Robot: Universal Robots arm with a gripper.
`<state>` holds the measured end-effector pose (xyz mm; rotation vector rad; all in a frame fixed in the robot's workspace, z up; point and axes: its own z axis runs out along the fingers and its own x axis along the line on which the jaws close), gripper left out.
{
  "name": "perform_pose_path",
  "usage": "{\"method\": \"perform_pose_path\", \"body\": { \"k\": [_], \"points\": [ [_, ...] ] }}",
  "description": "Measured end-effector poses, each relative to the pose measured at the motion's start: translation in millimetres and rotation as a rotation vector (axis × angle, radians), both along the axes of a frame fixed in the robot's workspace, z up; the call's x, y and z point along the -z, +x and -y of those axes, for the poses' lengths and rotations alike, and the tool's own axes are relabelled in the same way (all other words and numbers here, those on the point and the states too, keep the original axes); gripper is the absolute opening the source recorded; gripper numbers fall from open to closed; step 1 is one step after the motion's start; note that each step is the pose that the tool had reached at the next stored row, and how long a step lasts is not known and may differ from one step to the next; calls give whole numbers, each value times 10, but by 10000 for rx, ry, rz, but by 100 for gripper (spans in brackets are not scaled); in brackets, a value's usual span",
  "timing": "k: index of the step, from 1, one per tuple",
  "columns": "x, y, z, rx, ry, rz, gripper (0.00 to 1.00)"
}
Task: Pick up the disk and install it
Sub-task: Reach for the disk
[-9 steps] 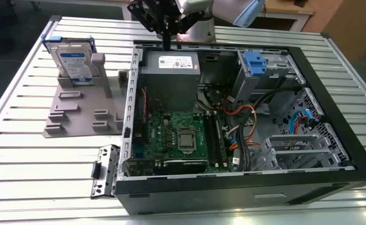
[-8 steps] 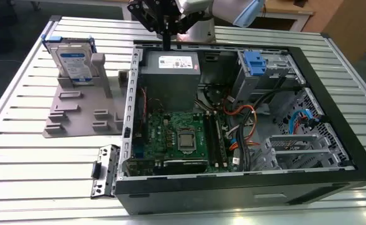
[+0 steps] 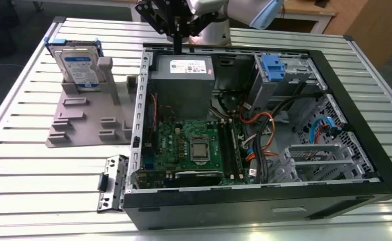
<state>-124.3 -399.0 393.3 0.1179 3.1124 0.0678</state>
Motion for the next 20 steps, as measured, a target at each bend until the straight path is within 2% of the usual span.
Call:
{"method": "perform_pose_path", "body": {
  "k": [20],
  "points": [
    [0, -128, 0, 0, -1, 0, 10]
  ]
}}
